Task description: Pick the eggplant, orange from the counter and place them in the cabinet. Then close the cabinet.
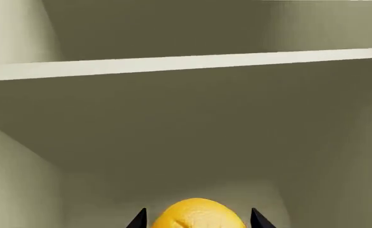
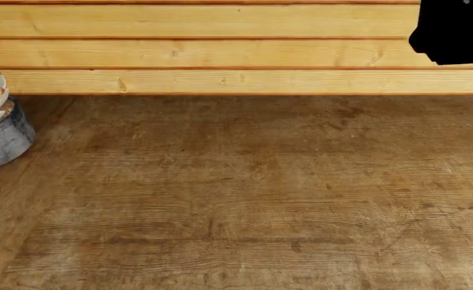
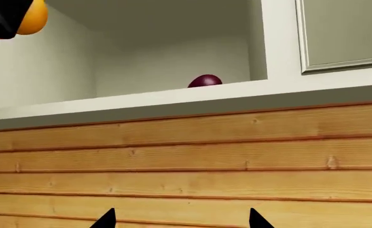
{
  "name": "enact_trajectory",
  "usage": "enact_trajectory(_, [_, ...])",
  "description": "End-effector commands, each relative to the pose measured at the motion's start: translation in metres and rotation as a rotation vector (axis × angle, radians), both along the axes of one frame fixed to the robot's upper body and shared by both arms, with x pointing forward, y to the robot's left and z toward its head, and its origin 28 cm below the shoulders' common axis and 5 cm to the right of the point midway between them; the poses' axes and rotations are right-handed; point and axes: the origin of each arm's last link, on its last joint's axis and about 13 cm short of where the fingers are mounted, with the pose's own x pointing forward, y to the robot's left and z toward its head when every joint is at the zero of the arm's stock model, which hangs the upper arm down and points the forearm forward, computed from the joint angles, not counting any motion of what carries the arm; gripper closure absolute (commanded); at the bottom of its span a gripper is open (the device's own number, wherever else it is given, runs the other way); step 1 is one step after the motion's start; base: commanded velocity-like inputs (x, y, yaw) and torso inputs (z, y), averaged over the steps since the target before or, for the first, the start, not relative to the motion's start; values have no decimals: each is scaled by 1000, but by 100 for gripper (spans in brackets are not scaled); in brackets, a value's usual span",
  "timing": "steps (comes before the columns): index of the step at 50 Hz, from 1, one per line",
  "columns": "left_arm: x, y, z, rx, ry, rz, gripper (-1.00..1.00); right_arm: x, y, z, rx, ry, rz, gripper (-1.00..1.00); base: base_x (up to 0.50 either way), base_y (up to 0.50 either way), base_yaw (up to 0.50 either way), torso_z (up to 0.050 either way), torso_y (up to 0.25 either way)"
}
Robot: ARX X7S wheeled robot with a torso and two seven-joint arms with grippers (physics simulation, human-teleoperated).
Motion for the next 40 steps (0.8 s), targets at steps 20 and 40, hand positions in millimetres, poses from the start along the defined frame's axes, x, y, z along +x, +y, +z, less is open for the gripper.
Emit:
enact_trajectory(20, [30,-3,8,-19,182,141,100,-5,-1,-47,-4,-4,24,-100,0,0,0,0,1])
enact_trajectory(40, [34,-9,4,-83,200,121,100,-5,-1,-47,2,10,15,-100,0,0,0,0,0])
